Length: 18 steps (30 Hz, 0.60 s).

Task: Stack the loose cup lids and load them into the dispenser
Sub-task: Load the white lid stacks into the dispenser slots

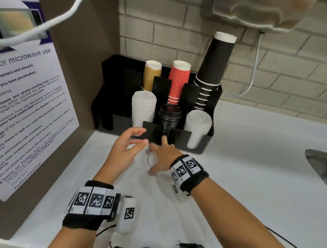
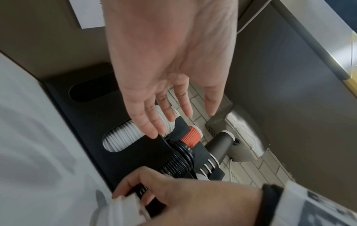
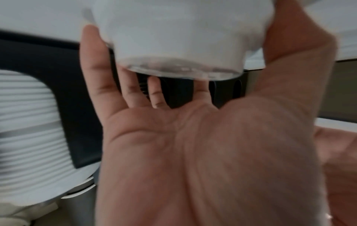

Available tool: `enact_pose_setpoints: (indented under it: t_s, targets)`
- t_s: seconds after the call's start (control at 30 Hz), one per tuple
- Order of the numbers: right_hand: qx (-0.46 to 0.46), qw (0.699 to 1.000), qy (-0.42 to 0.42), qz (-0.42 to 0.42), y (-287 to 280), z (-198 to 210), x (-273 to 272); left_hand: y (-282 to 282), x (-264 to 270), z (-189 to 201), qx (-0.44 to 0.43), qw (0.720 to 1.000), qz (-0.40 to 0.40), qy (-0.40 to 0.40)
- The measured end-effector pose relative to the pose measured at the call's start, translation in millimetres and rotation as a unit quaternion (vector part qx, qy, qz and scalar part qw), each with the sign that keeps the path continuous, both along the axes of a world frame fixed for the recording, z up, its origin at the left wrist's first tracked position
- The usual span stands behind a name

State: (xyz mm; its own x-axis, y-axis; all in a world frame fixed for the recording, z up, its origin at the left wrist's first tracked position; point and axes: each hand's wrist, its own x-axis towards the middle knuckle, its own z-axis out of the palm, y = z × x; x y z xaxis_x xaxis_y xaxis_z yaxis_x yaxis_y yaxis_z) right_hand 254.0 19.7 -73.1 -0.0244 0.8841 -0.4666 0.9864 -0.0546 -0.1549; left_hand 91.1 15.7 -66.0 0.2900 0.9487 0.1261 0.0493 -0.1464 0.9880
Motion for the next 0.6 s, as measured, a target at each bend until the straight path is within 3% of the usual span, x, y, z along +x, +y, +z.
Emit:
enact_pose_setpoints:
  t_s: [0.07,0.13,0.3,0.43,0.6]
  targets:
    - [0.011,0.998,0.059,-0.014,-7.6,7.7,9.1,1.9,-0.8,0.2,0.0,1.0,-0.001,0.007]
    - [0.055,0.983,0.173,-0.038,-16.0,17.5,19.2,3.5,-2.1,0.7,-0.01,0.999,-0.029,0.031]
    - [0.131,0.876,0.458,-0.078,-44.7,39.4,24.6,-3.0,1.9,1.2,-0.06,0.98,-0.192,0.009]
    - [0.154,0.822,0.539,-0.102,-56.0,39.1,23.7,-7.0,9.5,2.1,-0.039,0.981,-0.185,-0.029]
    - [0.141,0.801,0.567,-0.13,-57.8,40.5,30.0,-5.8,8.5,1.5,-0.027,0.981,-0.191,-0.038]
